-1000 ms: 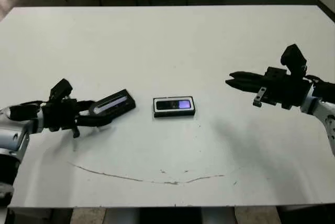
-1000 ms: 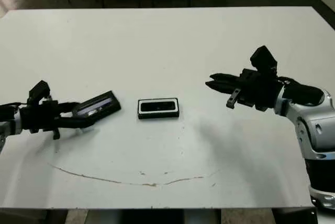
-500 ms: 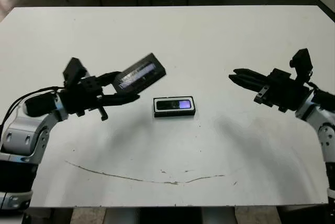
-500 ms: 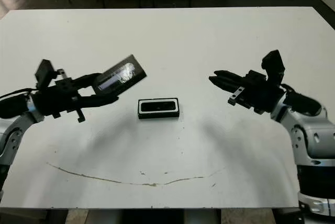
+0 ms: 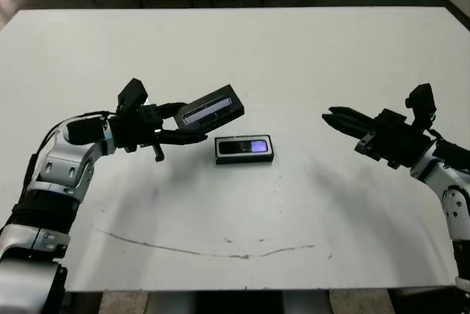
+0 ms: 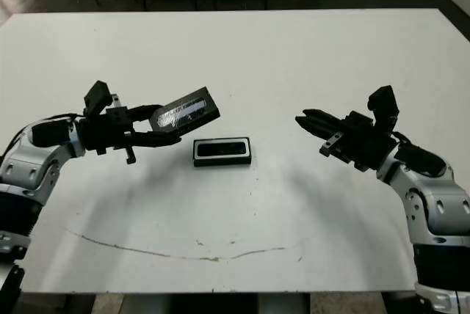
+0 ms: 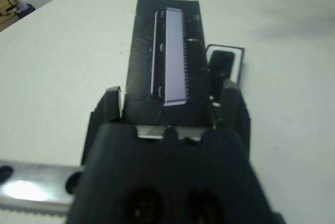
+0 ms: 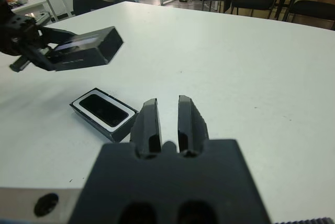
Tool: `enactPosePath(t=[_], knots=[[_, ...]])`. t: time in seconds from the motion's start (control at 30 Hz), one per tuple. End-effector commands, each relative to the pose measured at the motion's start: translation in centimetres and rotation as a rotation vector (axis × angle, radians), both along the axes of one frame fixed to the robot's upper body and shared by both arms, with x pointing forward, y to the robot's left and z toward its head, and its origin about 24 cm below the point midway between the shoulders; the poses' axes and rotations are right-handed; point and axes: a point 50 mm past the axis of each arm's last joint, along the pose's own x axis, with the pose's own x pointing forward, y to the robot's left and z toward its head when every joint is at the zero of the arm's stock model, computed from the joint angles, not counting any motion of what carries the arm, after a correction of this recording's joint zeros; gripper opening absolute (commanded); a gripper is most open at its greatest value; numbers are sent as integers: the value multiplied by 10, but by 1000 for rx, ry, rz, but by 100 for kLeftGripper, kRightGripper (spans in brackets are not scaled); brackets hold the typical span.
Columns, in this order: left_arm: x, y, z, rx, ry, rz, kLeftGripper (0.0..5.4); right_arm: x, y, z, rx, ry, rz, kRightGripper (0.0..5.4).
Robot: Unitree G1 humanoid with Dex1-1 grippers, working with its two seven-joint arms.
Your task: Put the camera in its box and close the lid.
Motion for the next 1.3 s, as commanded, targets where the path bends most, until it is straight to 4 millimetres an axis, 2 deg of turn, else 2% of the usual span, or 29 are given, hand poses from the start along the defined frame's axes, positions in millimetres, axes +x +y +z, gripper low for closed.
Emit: enactPosePath(t=[0.03,0.37,0.67,0.87,1.3], knots=[[5,-2,-4,64,25,-25,106,-3,-3,-11,-1,44,-6,0],[12,-21,-11,139,213,-255,106,-3,-3,-10,2,54,-6,0],[9,-39,-16,177,354,-410,106,-3,-4,-12,2,45,2,0],[6,-41,-22,205,358,-411,63,-2,-5,-14,13,58,6,0],[6,-46,-38,278,276,-341,61,-2,-6,-15,1,50,5,0]])
